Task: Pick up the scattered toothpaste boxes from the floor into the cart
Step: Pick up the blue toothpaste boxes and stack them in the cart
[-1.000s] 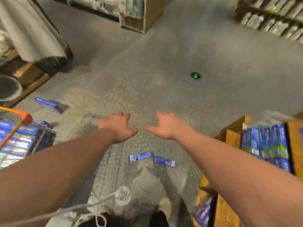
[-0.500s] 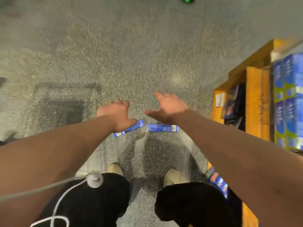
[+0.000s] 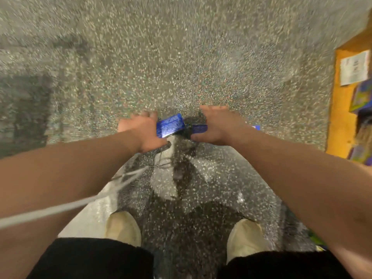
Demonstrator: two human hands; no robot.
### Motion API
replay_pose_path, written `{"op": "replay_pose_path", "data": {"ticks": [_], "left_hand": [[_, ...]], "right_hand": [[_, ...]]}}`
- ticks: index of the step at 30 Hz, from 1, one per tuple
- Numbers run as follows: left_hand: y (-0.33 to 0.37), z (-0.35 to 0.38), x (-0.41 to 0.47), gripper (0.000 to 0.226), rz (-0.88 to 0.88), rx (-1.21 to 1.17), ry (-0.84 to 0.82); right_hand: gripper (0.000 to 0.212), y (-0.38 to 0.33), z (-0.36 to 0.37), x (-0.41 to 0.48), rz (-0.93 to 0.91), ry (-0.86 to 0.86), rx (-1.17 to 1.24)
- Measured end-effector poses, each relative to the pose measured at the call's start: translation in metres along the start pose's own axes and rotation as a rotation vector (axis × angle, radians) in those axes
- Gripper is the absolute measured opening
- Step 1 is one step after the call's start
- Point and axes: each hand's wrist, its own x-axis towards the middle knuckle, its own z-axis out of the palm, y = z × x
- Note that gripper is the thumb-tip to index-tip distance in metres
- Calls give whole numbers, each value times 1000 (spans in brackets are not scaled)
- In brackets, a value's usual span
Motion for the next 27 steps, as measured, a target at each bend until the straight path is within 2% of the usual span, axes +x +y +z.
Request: {"op": "replay_pose_path", "data": {"ticks": [3,6,9,12,14,17,21,24,27], "left_hand": [[7,24,23,93,12,-6,-13],[11,35,34,84,11,4,25],[12,37,39,68,25,-9,64],[12,38,43,65,34,8,76],[11,40,45,67,36,11,77],[11,35,41,64,46,-42,79],[12,-6,6,52,60,-108,78],[9,-65,-53,57,37,-132,48],[1,-141,-132,60,-20,-200,37]], "right_hand": [[120,14,30,18,12,-48,-59],[118,24,47,27,14,-72,-99],[92,28,51,31,22,-60,-129],[61,27,51,32,39,-62,-145],[52,28,51,32,39,-78,-128],[50,27,42,30,39,-60,-78],[45,13,-1,1,31,-64,-46],[38,-5,-60,-49,50,-56,-9],[41,-30,-137,-117,52,-49,43]]}}
